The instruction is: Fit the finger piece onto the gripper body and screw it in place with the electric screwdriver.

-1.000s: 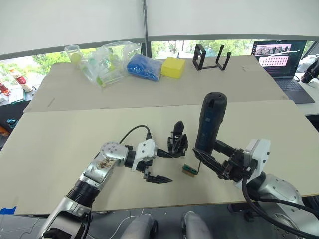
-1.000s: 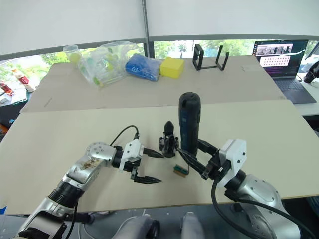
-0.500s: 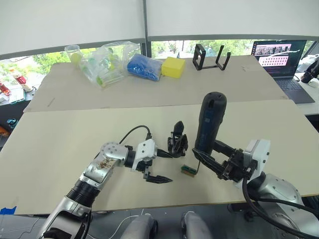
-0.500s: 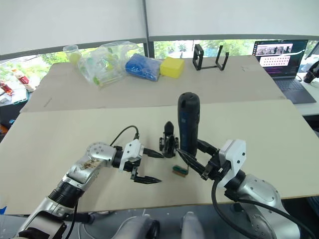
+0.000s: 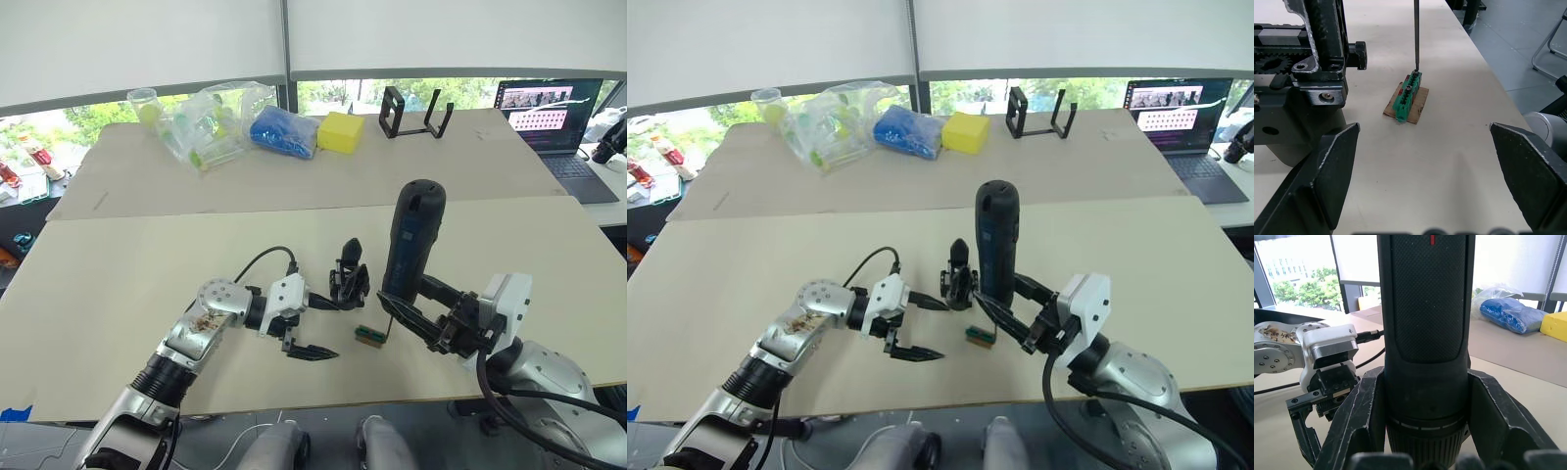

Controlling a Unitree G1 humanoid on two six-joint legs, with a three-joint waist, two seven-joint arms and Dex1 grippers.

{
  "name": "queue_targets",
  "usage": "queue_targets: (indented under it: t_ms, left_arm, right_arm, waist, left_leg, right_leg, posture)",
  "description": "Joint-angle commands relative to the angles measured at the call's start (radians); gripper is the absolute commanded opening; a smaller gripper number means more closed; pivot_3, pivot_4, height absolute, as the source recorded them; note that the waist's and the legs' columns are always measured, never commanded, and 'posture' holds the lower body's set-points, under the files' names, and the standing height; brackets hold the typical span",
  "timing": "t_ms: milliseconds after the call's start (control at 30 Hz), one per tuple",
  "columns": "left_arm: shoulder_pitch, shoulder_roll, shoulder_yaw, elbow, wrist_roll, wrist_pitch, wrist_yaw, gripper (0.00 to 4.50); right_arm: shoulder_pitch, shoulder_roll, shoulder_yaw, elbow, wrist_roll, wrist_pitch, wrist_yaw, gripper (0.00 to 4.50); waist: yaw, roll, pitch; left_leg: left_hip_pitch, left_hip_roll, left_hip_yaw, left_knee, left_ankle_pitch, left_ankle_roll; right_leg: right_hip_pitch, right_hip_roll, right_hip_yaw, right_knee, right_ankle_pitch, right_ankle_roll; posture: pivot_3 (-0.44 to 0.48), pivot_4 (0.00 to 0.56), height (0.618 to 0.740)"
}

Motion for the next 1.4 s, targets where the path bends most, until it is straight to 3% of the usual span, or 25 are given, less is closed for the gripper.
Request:
queue_targets:
  t_ms: [33, 1400]
  left_arm:
    - [-0.013, 0.001, 0.016, -0.008, 0.0, -0.019, 0.0, 4.5]
    - [-0.015, 0.003, 0.023, -0.015, -0.005, -0.01, 0.003, 4.5]
  right_arm:
    - [-0.027, -0.008, -0.037, -0.084, 0.038, -0.02, -0.01, 1.91]
    - [-0.031, -0.012, -0.012, -0.06, 0.033, -0.021, -0.034, 1.91]
  waist:
    - [0.0, 0.0, 0.0]
    - [0.0, 0.0, 0.0]
  left_leg:
    - [0.0, 0.0, 0.0, 0.0, 0.0, 0.0]
    - [0.0, 0.0, 0.0, 0.0, 0.0, 0.0]
  right_leg:
    - [0.0, 0.0, 0.0, 0.0, 0.0, 0.0]
    - [0.0, 0.0, 0.0, 0.0, 0.0, 0.0]
  posture:
    - [0.0, 0.15, 0.74]
    - [0.0, 0.15, 0.74]
